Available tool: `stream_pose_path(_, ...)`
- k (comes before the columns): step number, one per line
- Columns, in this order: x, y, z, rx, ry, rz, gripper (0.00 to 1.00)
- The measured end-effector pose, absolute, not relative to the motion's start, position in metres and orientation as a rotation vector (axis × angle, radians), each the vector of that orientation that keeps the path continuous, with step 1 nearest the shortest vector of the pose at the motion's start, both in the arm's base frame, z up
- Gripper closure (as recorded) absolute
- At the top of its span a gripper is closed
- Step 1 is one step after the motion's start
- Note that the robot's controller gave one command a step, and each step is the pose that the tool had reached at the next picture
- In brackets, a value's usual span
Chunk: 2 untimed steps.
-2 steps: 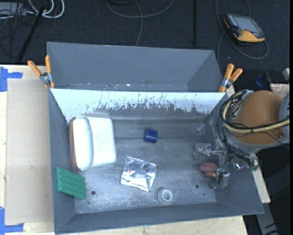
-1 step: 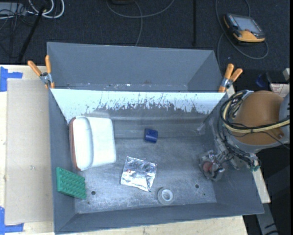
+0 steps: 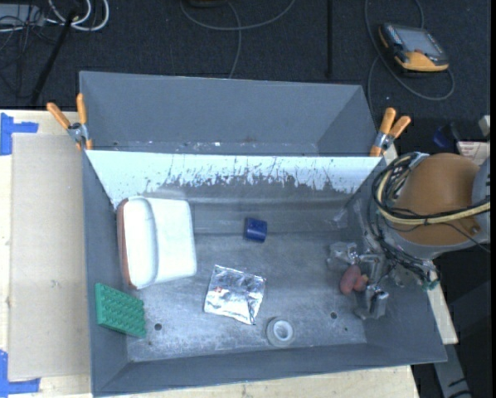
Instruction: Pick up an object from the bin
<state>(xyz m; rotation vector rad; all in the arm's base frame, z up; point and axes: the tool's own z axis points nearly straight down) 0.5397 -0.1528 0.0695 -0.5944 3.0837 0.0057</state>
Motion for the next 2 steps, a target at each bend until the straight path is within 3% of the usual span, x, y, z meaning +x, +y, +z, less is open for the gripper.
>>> stream_pose_path(1, 0.539, -0.154, 0.069, -0.594, 3.085, 0.003, 1.00)
stream_pose_path(2, 0.548, -0.155, 0.274, -0.765, 3.038, -0.007, 1.00)
